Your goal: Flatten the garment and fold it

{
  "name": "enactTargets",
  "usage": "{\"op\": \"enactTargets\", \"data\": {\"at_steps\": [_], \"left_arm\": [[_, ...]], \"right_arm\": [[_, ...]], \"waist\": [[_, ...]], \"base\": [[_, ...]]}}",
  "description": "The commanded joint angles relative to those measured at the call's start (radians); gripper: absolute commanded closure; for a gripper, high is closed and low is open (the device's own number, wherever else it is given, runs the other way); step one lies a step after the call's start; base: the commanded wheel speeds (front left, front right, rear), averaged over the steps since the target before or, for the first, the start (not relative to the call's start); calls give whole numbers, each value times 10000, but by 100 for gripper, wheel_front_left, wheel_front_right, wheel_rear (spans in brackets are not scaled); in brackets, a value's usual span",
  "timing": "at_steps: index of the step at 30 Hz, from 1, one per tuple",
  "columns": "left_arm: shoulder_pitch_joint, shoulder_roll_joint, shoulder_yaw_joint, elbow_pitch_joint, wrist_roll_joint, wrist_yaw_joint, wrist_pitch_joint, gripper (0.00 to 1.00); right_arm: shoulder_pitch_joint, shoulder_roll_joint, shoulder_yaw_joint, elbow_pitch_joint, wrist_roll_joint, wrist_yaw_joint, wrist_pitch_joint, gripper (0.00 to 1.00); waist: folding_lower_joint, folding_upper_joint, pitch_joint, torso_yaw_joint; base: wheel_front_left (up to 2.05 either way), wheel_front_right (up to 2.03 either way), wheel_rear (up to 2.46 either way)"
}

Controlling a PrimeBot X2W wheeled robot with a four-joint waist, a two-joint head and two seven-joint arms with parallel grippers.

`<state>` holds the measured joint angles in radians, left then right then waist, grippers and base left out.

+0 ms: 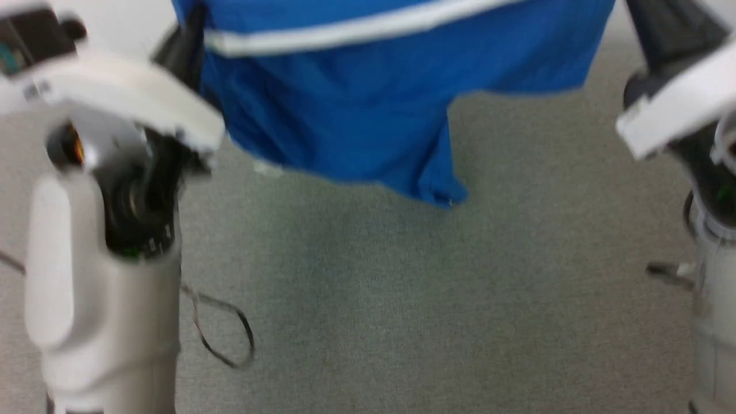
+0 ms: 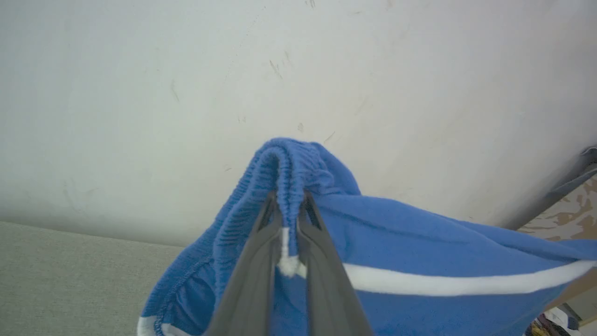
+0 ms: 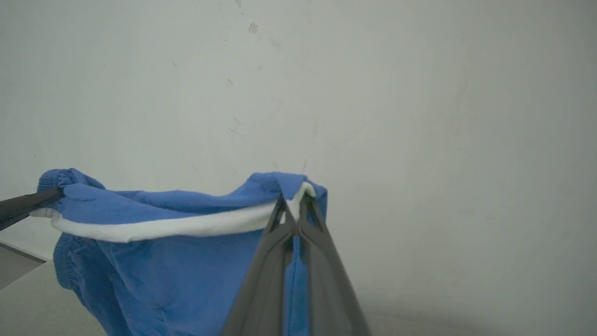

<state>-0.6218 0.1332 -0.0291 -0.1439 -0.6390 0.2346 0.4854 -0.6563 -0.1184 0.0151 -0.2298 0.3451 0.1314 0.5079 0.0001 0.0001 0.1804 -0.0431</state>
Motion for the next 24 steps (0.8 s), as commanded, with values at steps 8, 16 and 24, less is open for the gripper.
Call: {"op": "enactTargets", "data": {"at_steps": [8,16,24], "left_arm": [[-4241,175,-184,2255,783,98,-582,100],[-6441,30,-198,3740,1151,-131,-2117,100],[-6004,-169,-24,4376,597,-798,-2982,100]], "right_arm": [[-3935,-553,638,2023,-985,-7,-740,100],[-6362,-602,846,4542,-1761,-7,-1901,100],[-6376,-634,1184,5469,-1661,-7,-2663,100]], "waist": [[-1,-1,2792,101],[-1,-1,3955,200],[-1,-1,4532,354]], "base": [[0,0,0],[0,0,0],[0,0,0]]}}
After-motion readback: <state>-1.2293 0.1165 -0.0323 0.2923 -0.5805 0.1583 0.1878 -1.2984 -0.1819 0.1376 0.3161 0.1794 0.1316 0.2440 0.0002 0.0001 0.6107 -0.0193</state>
